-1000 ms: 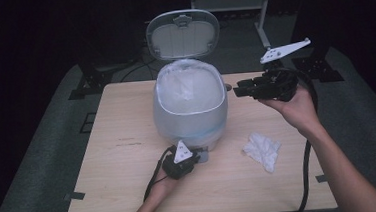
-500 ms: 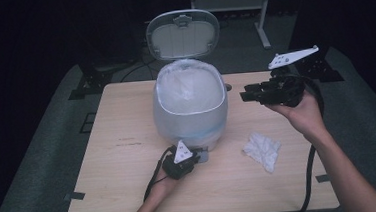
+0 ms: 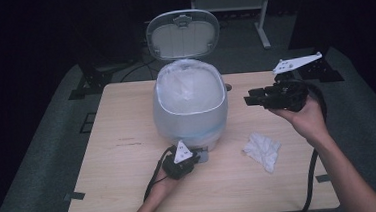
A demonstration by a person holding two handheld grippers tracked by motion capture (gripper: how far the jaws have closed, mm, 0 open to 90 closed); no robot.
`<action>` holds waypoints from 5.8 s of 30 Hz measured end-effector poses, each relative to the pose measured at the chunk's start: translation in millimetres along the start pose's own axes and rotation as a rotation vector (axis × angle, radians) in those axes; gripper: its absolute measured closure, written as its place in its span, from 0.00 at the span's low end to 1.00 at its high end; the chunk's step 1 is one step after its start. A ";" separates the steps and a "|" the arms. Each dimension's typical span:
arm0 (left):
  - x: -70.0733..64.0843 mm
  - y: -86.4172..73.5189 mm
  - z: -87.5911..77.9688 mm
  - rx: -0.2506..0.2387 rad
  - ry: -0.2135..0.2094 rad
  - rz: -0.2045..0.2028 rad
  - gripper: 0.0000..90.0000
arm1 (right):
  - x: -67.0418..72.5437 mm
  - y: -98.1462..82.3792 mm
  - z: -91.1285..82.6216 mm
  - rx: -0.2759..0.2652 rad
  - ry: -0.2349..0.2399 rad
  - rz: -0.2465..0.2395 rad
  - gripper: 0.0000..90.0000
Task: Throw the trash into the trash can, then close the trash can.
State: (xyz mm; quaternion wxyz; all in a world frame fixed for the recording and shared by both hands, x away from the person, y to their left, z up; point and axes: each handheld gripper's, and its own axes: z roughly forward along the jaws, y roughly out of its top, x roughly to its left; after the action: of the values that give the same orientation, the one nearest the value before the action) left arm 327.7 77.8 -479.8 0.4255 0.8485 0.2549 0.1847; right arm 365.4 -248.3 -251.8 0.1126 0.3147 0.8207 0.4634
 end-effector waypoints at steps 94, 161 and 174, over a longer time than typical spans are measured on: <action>-2.3 -0.4 -0.1 -0.008 0.007 -0.005 0.88 | -17.2 -155.9 13.5 0.050 -0.097 0.090 0.61; -4.2 -1.2 -1.4 -0.004 0.008 0.001 0.87 | -17.6 -228.7 56.7 0.192 -0.151 0.122 0.67; -4.5 -1.2 -1.5 -0.004 0.011 0.003 0.87 | -14.3 -228.6 58.4 0.196 -0.158 0.096 0.91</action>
State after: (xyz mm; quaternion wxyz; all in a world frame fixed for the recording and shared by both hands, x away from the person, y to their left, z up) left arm 323.0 76.7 -480.3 0.4254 0.8471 0.2556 0.1903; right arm 310.1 -302.0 -475.3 0.1231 0.3988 0.8346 0.3596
